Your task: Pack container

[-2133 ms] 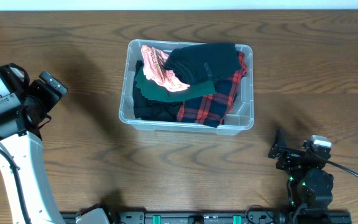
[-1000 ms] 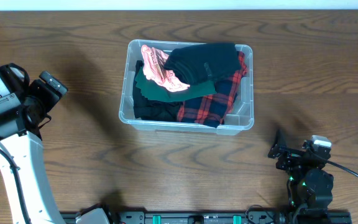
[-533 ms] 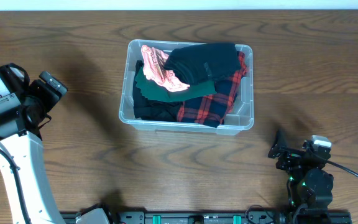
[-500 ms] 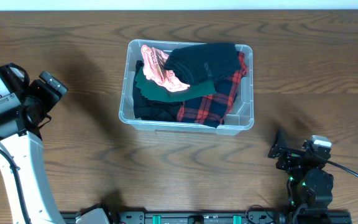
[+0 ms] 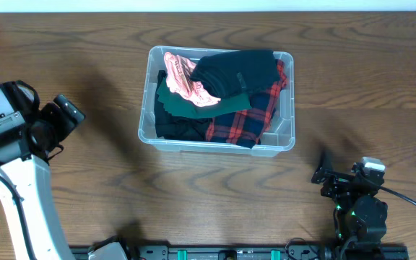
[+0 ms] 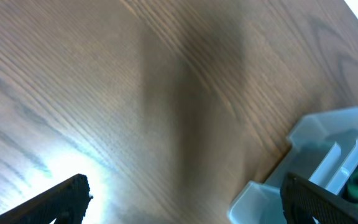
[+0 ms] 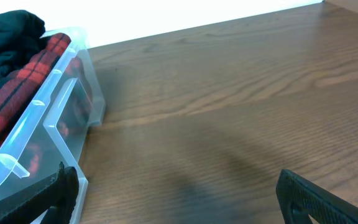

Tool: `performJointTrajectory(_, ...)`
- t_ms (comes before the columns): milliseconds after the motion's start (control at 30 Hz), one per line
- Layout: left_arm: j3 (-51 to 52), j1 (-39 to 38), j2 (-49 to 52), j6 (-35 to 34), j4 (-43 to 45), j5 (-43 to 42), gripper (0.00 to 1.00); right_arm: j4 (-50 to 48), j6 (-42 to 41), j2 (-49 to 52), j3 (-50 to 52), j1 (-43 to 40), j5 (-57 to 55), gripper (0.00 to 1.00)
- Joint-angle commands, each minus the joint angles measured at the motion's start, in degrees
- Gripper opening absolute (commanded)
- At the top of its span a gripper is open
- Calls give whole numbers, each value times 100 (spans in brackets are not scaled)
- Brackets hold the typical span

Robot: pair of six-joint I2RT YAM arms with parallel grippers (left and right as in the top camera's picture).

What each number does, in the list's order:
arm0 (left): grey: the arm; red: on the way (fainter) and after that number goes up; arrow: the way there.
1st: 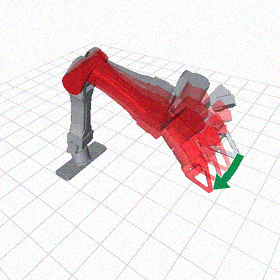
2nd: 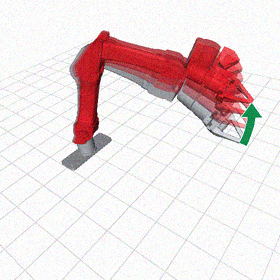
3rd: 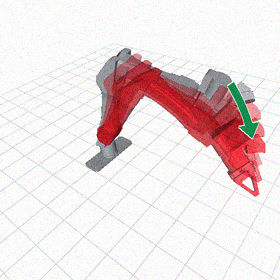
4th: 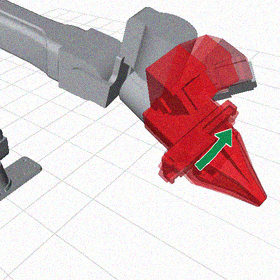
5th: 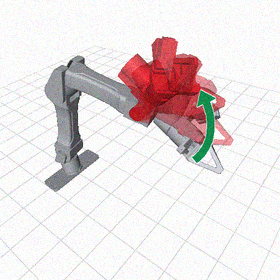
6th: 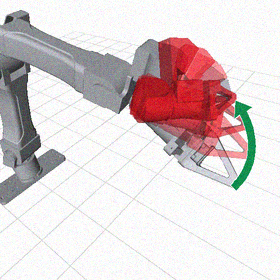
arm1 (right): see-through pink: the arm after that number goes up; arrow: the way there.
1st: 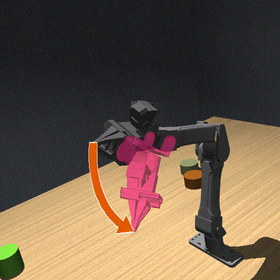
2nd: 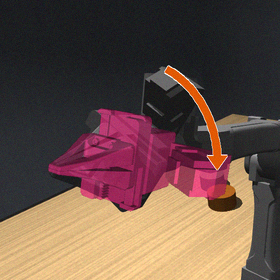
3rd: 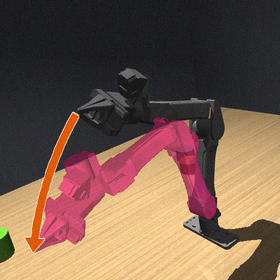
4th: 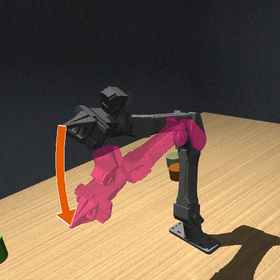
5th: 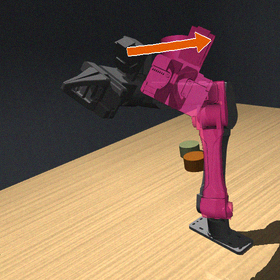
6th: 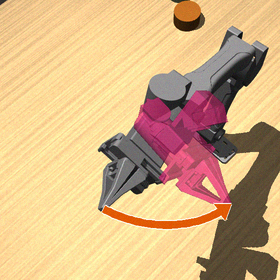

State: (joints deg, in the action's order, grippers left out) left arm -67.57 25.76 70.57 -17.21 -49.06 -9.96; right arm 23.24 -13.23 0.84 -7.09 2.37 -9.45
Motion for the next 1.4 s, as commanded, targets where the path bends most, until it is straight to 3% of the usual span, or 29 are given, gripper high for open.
performJointTrajectory(0,-24,-24,-463,780,42,-127,98,-13,-68,-52,31,-37,2,99)
performJointTrajectory(167,-24,-247,-1139,1880,431,-466,98,-13,-68,-52,31,-39,2,99)
performJointTrajectory(400,-24,-968,-2118,2430,439,-514,98,-13,-68,-52,31,-37,2,99)
performJointTrajectory(700,-13,-1659,-2463,2771,142,-501,98,-13,-68,-52,31,-37,2,99)
performJointTrajectory(933,94,-1738,-2990,2938,136,-431,98,-13,-68,-52,31,-37,2,99)
performJointTrajectory(1367,2107,-1751,-5077,2959,975,-398,98,-13,-68,-52,31,-37,2,99)
